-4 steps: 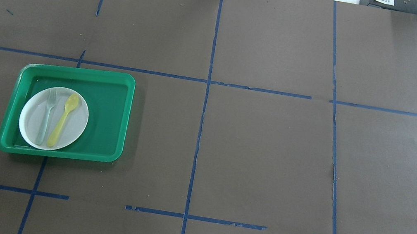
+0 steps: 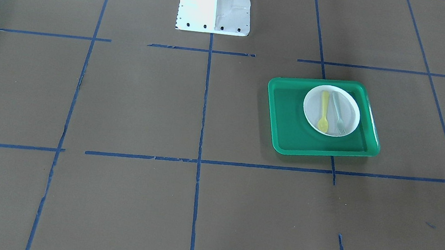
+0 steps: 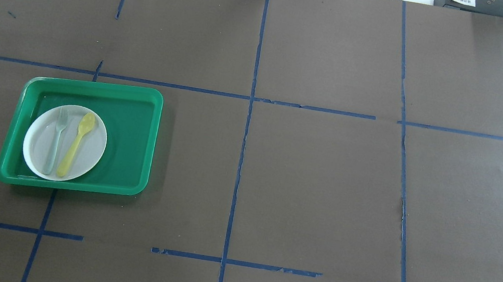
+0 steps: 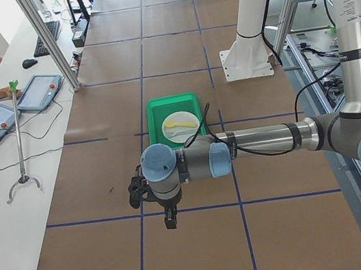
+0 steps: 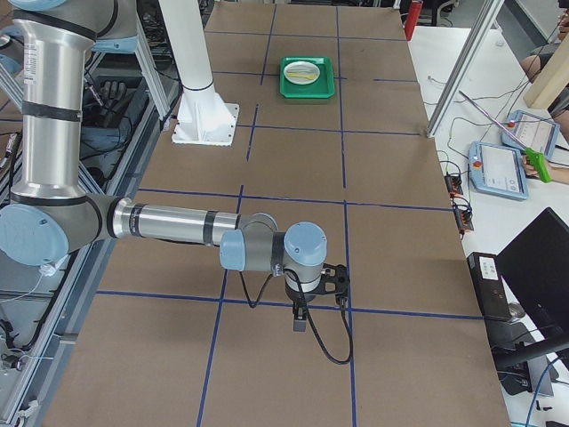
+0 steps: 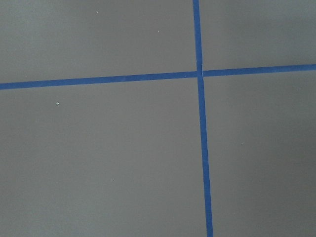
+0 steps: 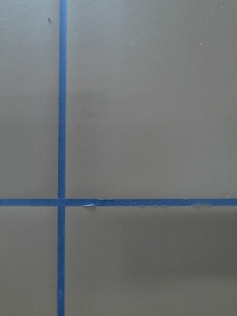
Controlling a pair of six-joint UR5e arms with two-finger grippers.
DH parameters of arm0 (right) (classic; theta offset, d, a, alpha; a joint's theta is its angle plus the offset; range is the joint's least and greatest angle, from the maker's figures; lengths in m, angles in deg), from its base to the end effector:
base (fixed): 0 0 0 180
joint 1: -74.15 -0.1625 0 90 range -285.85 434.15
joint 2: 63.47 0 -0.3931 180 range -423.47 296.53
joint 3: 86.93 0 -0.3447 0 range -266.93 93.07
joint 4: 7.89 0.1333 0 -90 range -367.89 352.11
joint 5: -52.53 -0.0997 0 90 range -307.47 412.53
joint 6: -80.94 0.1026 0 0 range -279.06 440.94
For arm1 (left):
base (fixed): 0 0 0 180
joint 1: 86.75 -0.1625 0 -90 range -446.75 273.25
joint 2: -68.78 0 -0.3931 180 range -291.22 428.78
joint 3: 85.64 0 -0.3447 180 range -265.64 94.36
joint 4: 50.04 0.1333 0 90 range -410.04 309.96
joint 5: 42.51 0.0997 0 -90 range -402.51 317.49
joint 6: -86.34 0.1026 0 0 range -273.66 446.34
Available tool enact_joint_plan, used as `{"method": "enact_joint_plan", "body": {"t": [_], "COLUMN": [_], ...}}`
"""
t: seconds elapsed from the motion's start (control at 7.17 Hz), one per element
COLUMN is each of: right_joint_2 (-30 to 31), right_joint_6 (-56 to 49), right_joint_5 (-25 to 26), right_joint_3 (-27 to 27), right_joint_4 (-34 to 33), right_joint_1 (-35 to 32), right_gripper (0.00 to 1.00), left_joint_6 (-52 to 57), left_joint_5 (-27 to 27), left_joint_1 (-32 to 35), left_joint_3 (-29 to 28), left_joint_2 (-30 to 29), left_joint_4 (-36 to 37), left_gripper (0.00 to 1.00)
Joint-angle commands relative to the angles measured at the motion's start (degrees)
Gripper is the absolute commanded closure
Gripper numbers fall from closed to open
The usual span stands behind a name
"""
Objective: Place spoon
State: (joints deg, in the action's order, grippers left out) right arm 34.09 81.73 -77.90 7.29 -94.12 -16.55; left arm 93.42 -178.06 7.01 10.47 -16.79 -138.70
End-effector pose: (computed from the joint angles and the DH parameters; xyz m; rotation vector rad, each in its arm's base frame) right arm 0.0716 -0.3918 0.6496 0.0066 -0.7057 0.0223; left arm -0.0871 -0.4095 0.6156 0.0807 0.7910 0.0572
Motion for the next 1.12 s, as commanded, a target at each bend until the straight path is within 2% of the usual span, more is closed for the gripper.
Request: {"method": "enact_joint_plan", "body": {"t": [0.0, 0.14, 0.28, 0.56, 0.84, 0.98], "right_joint_2": [0.0, 0.0, 0.0, 0.0, 0.0, 0.0], "right_joint_6": [0.0, 0.0, 0.0, 0.0, 0.0, 0.0], "right_joint_5": [0.0, 0.0, 0.0, 0.0, 0.0, 0.0], "right_joint_3": [0.0, 0.0, 0.0, 0.0, 0.0, 0.0], "right_joint_4": [0.0, 0.0, 0.0, 0.0, 0.0, 0.09], "right_joint_1": [0.0, 0.0, 0.0, 0.0, 0.0, 0.0], "right_gripper": [0.0, 0.0, 0.0, 0.0, 0.0, 0.0], "left_joint_6": [-3.53, -12.09, -21.57, -39.43, -52.81, -59.74], "left_joint_5": [0.02, 0.11, 0.2, 2.99, 8.69, 12.81], "left_joint_1": [-1.9, -8.18, -14.07, -25.58, -35.52, -40.8], "left_joint_3": [5.27, 9.92, 12.75, 19.87, 20.87, 20.43], "left_joint_2": [-0.83, -0.92, -1.09, -1.62, -3.72, -3.82], "left_joint_4": [-0.19, -0.45, -3.85, -6.69, -10.01, -14.04], "left_gripper": [0.0, 0.0, 0.0, 0.0, 0.0, 0.0]}}
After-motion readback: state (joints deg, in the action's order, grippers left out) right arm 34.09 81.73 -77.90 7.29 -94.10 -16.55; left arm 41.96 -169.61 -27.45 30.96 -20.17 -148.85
